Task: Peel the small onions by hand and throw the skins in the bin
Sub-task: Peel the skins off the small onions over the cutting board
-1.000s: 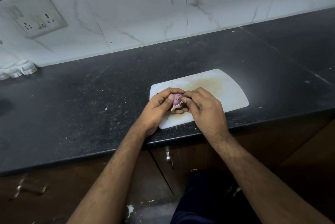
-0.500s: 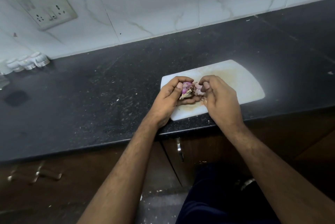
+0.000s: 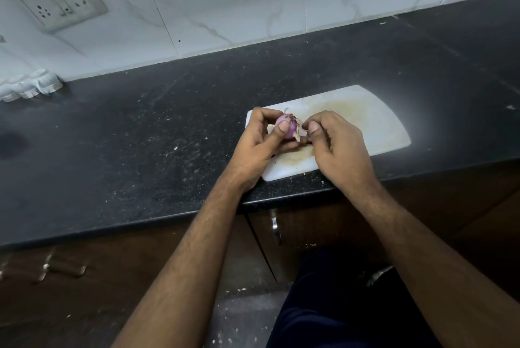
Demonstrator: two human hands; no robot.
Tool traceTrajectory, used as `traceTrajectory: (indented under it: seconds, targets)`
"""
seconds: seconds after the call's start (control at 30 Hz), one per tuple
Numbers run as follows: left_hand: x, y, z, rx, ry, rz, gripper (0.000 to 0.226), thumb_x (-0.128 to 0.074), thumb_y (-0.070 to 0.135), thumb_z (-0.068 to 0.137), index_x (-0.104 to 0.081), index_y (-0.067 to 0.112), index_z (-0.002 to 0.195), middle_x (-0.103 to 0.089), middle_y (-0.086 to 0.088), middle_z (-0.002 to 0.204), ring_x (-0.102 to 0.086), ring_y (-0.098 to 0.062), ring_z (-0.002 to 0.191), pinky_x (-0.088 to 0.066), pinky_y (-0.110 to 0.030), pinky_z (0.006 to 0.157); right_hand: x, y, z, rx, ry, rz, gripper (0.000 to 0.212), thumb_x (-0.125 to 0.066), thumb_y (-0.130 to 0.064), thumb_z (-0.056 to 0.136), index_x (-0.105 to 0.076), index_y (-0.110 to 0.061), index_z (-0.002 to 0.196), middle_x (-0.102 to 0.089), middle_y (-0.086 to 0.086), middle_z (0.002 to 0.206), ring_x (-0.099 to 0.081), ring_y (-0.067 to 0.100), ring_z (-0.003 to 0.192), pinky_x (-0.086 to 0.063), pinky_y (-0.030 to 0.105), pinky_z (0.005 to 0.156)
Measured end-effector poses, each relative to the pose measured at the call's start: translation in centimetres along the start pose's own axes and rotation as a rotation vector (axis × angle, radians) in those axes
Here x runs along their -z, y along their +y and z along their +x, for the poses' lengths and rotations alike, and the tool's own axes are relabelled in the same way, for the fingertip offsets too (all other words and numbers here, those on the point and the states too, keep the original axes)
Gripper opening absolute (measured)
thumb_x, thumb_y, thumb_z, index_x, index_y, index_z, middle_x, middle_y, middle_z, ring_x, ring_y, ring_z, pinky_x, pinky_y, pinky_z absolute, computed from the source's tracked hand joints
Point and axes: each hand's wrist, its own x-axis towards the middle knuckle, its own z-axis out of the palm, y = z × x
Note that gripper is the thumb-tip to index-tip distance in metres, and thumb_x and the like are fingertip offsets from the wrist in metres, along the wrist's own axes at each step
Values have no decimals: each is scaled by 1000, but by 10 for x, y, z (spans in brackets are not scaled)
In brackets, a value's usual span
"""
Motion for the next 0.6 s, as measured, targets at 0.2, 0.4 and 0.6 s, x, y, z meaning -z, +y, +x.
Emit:
traceTrajectory:
  seconds: [0.2, 0.4, 0.6]
  targets:
    - [-1, 1, -2, -13, 4, -8, 16, -57, 5, 105, -46, 6, 117, -76, 8, 101, -73, -12, 101, -60, -38, 97, -3, 1, 2, -15, -102, 0, 24, -55, -39, 103, -65, -21, 92, -63, -11, 83, -58, 9, 77, -45, 24, 66]
    - [-2, 2, -3, -26, -19, -9, 19, -57, 0, 103, -45, 5, 117, -64, -5, 112, -70, -17, 104, -59, -42, 100, -3, 5, 3, 15, -123, -8, 15, -59, -32, 101, -61, -20, 91, -58, -12, 81, -55, 13, 76, -44, 30, 65]
    - [-1, -1, -2, -30, -41, 42, 18, -56, 1, 104, -45, 5, 118, -62, -6, 110, -69, -19, 103, -58, -40, 100, -2, 10, 6, 52, -191, -71, 15, -47, -28, 103, -53, -21, 90, -55, -10, 85, -51, 18, 87, -47, 44, 74]
